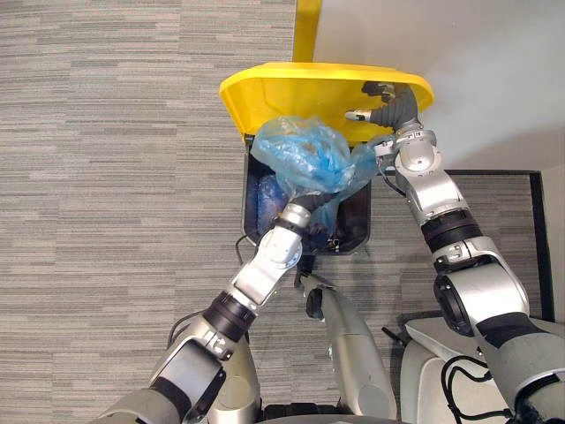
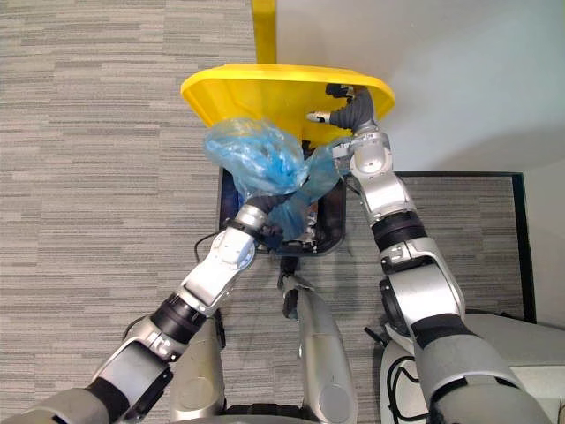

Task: Gather rubbish on tea table into small bin, then transfer packed bag to large trash can.

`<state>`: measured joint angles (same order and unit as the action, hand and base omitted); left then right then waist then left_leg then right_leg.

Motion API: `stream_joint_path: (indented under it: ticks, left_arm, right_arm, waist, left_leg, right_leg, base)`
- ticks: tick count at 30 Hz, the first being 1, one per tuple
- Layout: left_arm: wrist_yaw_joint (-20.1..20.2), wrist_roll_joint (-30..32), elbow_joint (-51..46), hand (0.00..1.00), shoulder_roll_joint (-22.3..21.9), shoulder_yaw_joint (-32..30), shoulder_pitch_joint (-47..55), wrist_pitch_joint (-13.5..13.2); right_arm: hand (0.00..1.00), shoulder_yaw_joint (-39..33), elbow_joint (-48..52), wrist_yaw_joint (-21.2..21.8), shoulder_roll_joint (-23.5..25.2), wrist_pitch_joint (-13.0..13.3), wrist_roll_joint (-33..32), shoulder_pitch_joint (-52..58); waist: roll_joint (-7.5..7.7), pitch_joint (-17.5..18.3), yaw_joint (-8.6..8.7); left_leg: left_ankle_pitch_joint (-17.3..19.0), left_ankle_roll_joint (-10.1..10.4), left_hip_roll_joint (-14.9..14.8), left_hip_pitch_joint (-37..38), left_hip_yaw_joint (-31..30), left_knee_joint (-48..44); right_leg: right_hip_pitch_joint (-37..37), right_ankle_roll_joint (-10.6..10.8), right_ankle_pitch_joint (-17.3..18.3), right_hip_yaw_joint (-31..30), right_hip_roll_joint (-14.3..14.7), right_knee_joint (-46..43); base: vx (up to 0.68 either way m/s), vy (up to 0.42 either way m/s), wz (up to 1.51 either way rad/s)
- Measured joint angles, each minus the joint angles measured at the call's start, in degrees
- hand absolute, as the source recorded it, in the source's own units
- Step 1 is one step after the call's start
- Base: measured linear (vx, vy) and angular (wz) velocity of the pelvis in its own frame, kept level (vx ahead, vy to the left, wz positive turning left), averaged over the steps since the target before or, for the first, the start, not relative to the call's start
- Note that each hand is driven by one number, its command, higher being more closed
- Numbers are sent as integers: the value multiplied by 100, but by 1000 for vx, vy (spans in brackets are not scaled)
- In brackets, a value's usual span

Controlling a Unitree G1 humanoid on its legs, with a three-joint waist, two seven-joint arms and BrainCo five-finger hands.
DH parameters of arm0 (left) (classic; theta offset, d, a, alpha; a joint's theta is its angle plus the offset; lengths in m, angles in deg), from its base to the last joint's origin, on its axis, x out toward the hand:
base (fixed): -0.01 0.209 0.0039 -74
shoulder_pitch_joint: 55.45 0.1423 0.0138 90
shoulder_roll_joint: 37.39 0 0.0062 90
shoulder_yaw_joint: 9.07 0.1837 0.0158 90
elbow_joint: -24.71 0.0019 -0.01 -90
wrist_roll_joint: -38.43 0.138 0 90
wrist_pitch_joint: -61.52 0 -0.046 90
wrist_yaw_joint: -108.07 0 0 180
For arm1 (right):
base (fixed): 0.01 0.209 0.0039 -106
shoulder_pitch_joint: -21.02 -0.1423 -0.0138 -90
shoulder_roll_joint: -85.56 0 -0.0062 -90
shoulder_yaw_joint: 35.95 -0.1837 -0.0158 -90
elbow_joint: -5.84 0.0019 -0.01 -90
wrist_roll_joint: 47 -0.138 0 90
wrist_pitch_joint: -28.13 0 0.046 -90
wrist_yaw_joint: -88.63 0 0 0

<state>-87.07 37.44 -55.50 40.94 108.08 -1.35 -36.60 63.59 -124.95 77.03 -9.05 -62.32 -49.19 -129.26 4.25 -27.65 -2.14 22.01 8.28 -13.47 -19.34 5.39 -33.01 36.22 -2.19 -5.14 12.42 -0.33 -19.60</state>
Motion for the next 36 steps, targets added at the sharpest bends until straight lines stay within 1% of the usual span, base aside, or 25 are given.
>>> stream_joint_path:
  ticks: [2, 4, 5, 6, 8, 9, 10, 13, 15, 17, 18, 20, 21, 22, 23, 27, 28, 30, 32, 36]
  left_arm:
    - [-160, 244, 47, 100, -26, -161, -115, 49]
    - [-282, 472, 191, 100, -81, -321, -181, 122]
    - [-409, 671, 285, 100, -122, -458, -193, 179]
    - [-447, 747, 335, 100, -136, -522, -202, 211]
    - [-554, 923, 718, 100, -168, -693, -424, 402]
    - [-574, 960, 831, 100, -190, -752, -487, 456]
    - [-628, 965, 969, 100, -200, -829, -571, 564]
    - [-646, 967, 1176, 100, -220, -997, -710, 669]
    - [-654, 969, 1361, 100, -224, -1010, -951, 674]
    - [-602, 973, 1690, 100, -225, -1008, -1311, 703]
    - [-581, 993, 1795, 100, -225, -1006, -1377, 722]
    - [-400, 1074, 2099, 100, -212, -1003, -1553, 784]
    - [-256, 1078, 2207, 100, -194, -975, -1576, 786]
    - [-214, 1085, 2220, 0, -174, -975, -1581, 786]
    - [-104, 1134, 2364, 0, -102, -966, -1671, 787]
    - [20, 1283, 2744, 0, 145, -960, -1811, 827]
    - [27, 1299, 2832, 0, 157, -977, -1810, 898]
    - [42, 1329, 2891, 0, 151, -979, -1812, 960]
    - [131, 1524, 2900, 0, 147, -977, -1808, 1012]
    - [177, 1653, 2903, 0, 146, -975, -1795, 1015]
  right_arm:
    - [0, -29, 215, -76, -18, 1, 0, 38]
    - [0, -68, 439, -104, -36, 8, 0, 153]
    - [0, -71, 602, -128, -79, 9, 0, 238]
    - [0, -72, 670, -149, -96, 9, 0, 250]
    - [0, -157, 911, -230, -137, 11, 0, 249]
    - [0, -195, 947, -235, -134, 11, 0, 249]
    - [0, -204, 1011, -263, -127, 7, -2, 256]
    - [0, -216, 1202, -334, -118, 1, -43, 272]
    - [0, -257, 1480, -387, -117, -1, -106, 265]
    - [0, -264, 1773, -486, -95, 1, -277, 205]
    - [0, -264, 1813, -493, -81, 1, -309, 181]
    - [0, -261, 2011, -497, -71, 4, -442, 153]
    - [0, -256, 2165, -502, -73, 7, -498, 112]
    - [0, -242, 2209, -510, -70, 11, -515, 61]
    - [0, -193, 2216, -551, -70, 18, -553, -117]
    - [0, 32, 2215, -563, -10, 21, -632, -335]
    - [0, 107, 2215, -558, -8, 26, -632, -338]
    - [0, 233, 2215, -540, -10, 49, -632, -339]
    - [0, 276, 2216, -460, -10, 106, -631, -341]
    - [0, 283, 2216, -446, -13, 127, -631, -341]
  waist:
    - [0, 0, -5]
    - [0, 0, -1]
    - [0, 0, -5]
    - [1, 0, 1]
    - [2, -1, 2]
    - [3, -1, 2]
    - [8, -4, 14]
    - [11, -6, 31]
    - [12, -6, 46]
    - [15, -9, 112]
    - [16, -10, 126]
    - [10, -145, 154]
    - [10, -145, 176]
    - [10, -145, 177]
    - [10, -146, 195]
    - [11, -181, 284]
    - [11, -182, 291]
    - [11, -181, 293]
    - [10, -181, 289]
    - [8, -180, 283]
  left_leg:
    - [-32, -18, 44, -128, -9, 0]
    - [-35, -15, 43, -246, -33, -8]
    - [-38, -10, 42, -344, -50, -30]
    - [-38, -11, 41, -411, -59, -57]
    - [-39, -9, 30, -753, -101, -202]
    - [-41, -6, 28, -820, -112, -231]
    - [-42, -1, 10, -947, -125, -310]
    - [-52, 25, -8, -1199, -137, -460]
    - [-21, -17, -10, -1447, -136, -623]
    - [57, -79, -3, -1834, -139, -891]
    - [90, -92, -9, -1914, -139, -966]
    - [175, -126, -37, -2010, -139, -1147]
    - [231, -169, -33, -2193, -119, -1282]
    - [254, -171, -34, -2272, -103, -1333]
    - [280, -195, -33, -2430, -68, -1446]
    - [294, -203, -43, -2641, -57, -1570]
    - [301, -202, -47, -2650, -49, -1578]
    - [303, -204, -47, -2667, -52, -1580]
    - [302, -203, -44, -2706, -56, -1583]
    - [301, -202, -39, -2745, -79, -1583]
  right_leg:
    - [5, -15, -165, 3, -21, 239]
    - [26, 38, -254, 31, -24, 390]
    - [88, 50, -273, 49, -34, 413]
    - [136, 47, -277, 62, -42, 412]
    - [379, 9, -321, 113, -59, 417]
    - [432, 3, -328, 122, -63, 417]
    - [508, -8, -337, 144, -65, 413]
    - [677, -23, -363, 167, -90, 380]
    - [853, -9, -383, 173, -112, 354]
    - [1158, -26, -399, 185, -169, 256]
    - [1217, -30, -403, 180, -169, 233]
    - [1259, -43, -412, 178, -168, 184]
    - [1430, -50, -418, 143, -180, 129]
    - [1512, -63, -430, 126, -180, 116]
    - [1698, -34, -480, 85, -187, 98]
    - [1866, -1, -525, 71, -187, 92]
    - [1877, -3, -526, 67, -186, 91]
    - [1886, -3, -526, 67, -186, 91]
    - [1922, -6, -528, 68, -190, 91]
    - [1926, -9, -528, 91, -211, 57]
  base:
    - [-25, 43, 5]
    - [0, 26, 10]
    - [11, 12, 11]
    - [22, -3, 8]
    - [31, -5, 8]
    - [40, 2, 7]
    - [41, 11, 5]
    - [32, 26, 5]
    - [8, 37, 5]
    - [-23, 46, 3]
    - [-25, 47, -6]
    - [-33, 57, -9]
    - [-34, 51, -11]
    - [-31, 48, -16]
    - [-9, 27, -12]
    - [-3, 13, -4]
    - [0, 0, 0]
    - [0, 0, 0]
    - [0, 0, 0]
    - [1, -7, 3]
